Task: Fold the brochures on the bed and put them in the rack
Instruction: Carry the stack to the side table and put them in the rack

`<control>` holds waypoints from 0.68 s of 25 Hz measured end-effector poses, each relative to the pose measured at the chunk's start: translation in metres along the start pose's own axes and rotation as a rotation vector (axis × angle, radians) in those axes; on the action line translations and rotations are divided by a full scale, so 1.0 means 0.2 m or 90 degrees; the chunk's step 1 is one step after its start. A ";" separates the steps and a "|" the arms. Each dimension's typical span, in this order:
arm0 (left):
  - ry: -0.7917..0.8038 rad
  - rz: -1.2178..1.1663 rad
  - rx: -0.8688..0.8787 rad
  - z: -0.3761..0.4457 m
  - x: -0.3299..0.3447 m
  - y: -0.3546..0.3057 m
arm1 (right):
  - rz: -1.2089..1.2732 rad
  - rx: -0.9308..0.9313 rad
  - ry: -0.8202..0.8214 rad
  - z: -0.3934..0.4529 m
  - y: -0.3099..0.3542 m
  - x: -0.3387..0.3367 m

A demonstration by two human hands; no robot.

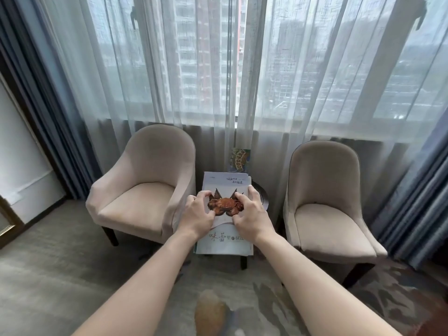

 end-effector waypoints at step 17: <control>0.061 0.011 0.026 1.57 0.35 -0.08 | -0.007 0.069 -0.009 1.41 -0.52 0.19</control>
Point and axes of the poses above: each hand's wrist, its own z-axis towards the middle knuckle, its own x-axis out of the palm, y = z × x, the point moved 6 cm from there along z, towards the middle knuckle, and after that the axes turned 9 degrees about -x, right-handed, at the moved point
